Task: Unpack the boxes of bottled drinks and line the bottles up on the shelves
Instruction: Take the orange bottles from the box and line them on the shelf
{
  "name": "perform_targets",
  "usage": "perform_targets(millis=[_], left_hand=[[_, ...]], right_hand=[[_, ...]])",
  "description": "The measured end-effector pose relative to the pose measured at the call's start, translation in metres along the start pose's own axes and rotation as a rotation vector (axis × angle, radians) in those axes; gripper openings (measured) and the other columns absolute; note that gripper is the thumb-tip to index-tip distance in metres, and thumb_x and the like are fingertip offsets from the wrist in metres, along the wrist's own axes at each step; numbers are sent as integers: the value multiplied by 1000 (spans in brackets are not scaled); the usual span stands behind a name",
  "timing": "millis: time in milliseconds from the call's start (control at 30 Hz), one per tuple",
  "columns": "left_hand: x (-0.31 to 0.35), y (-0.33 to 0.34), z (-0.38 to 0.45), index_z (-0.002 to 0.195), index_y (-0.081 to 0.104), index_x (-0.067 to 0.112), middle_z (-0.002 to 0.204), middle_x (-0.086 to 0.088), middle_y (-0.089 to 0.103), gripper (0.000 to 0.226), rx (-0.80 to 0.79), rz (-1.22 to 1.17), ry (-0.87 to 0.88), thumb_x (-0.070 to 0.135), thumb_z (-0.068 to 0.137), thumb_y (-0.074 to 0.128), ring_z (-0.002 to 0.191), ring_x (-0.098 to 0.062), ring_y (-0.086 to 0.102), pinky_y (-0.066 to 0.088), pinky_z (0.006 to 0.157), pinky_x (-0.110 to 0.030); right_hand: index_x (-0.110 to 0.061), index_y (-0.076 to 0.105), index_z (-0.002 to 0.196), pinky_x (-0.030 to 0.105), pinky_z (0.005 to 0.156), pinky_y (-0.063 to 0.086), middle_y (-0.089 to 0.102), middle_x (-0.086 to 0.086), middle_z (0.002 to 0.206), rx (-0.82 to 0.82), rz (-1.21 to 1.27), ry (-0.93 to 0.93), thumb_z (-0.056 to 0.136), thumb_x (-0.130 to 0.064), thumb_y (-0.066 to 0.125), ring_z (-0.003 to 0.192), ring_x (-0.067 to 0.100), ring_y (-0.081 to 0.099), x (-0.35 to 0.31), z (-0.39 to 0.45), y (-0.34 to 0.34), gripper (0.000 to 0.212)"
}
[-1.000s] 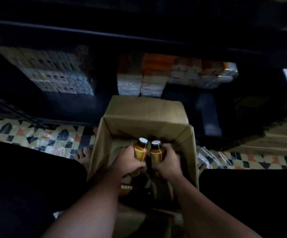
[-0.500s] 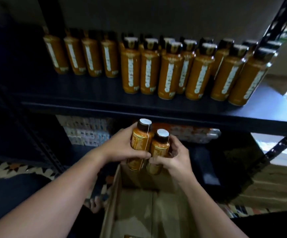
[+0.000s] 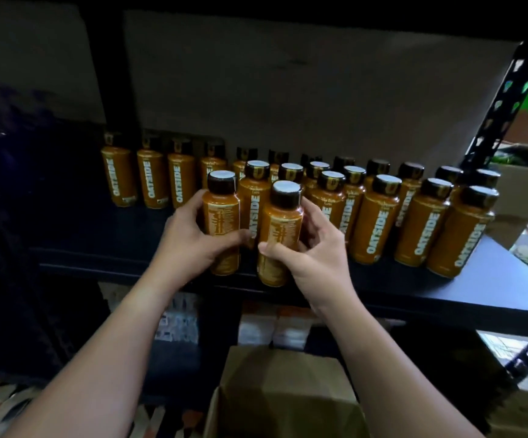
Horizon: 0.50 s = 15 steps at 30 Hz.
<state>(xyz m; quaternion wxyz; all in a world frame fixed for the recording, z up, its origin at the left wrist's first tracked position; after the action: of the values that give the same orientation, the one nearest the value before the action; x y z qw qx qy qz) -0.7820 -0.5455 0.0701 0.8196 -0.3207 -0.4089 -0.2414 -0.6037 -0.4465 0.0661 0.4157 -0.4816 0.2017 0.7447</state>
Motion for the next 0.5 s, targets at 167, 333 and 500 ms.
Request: perform_targets(millis=[167,333,500], left_hand=[[-15,2,8,123,59,32,113,18,71,60,24,-25,-29,29,71,90,104,9,65,52,91,-21],[-20,3,8,146,37,43,130,24,57,94,-28,-176,-64,32,66,87,113,17,56,49,86,-7],[-32,-10,7,147,45,31,134,4,66,85,-161,-299,-68,7,75,83,126,-13,62,47,109,-42]], right_hand=[[-39,45,132,12,84,52,60,-19,122,33,-48,19,80,-17,84,113,-10,58,17,10,12,69],[-33,34,147,7,90,48,56,-21,127,-44,-144,22,83,-17,81,117,-10,54,29,8,15,81],[-42,31,141,5,87,46,53,-27,124,-56,-152,32,86,-5,76,113,-18,53,34,2,11,80]])
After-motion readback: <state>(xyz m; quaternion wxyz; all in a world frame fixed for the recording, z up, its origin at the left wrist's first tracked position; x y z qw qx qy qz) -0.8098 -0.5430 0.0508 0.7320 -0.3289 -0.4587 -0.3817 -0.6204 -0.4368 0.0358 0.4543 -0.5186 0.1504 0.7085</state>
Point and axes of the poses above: each hand's wrist, its own z-axis towards the middle knuckle, its own y-axis out of the palm, x = y × z, the point moved 1 cm from there along z, towards the middle knuckle
